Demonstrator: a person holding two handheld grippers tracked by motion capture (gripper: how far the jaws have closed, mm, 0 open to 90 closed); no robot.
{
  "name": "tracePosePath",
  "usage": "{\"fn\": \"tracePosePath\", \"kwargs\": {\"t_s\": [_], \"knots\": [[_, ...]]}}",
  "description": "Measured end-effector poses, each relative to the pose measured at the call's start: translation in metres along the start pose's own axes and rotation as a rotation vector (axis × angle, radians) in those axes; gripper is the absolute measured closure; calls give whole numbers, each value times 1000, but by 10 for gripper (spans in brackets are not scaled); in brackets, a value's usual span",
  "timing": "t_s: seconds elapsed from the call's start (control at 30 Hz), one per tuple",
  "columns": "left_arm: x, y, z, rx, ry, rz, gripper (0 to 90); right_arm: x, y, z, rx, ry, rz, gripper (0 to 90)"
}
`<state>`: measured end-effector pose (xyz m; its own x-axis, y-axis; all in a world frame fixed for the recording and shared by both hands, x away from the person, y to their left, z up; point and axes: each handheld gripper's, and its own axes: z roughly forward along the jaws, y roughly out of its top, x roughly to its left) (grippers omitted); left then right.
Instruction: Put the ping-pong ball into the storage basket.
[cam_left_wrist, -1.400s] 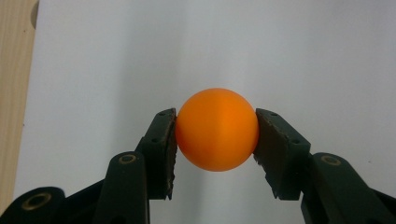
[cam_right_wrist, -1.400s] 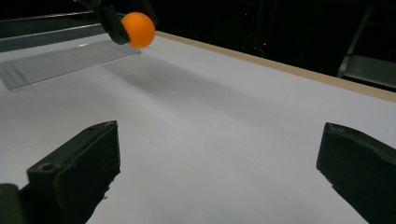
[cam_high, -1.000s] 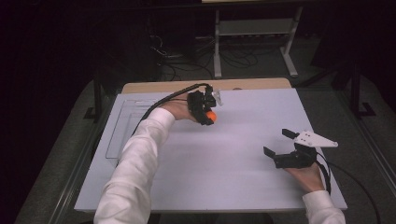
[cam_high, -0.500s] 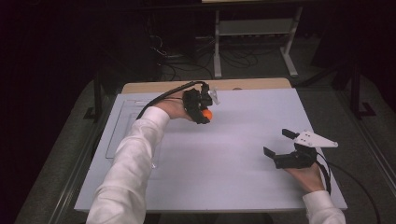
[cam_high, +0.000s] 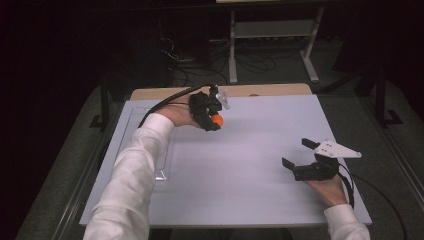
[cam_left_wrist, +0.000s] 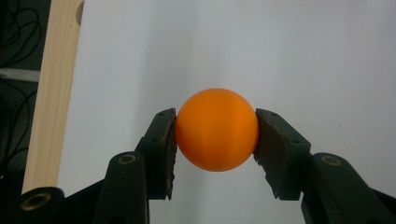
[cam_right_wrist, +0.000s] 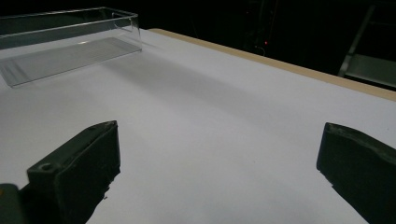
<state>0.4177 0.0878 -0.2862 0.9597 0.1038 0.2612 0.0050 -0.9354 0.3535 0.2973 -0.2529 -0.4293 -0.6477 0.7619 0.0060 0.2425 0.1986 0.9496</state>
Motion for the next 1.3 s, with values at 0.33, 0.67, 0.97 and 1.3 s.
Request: {"fn": "tracePosePath", "kwargs": {"t_s": [0.33,0.67,0.97,1.3], "knots": [[0,-10,-18,-7,16,-21,508,0,0,0,2,-1,-1,0],[-2,-18,-36,-14,37,-33,508,0,0,0,4,-1,4,0],[-4,-29,-50,-1,49,-44,508,0,0,0,5,-1,3,0],[-5,-40,-61,12,60,-61,508,0,0,0,7,-2,3,0]]}}
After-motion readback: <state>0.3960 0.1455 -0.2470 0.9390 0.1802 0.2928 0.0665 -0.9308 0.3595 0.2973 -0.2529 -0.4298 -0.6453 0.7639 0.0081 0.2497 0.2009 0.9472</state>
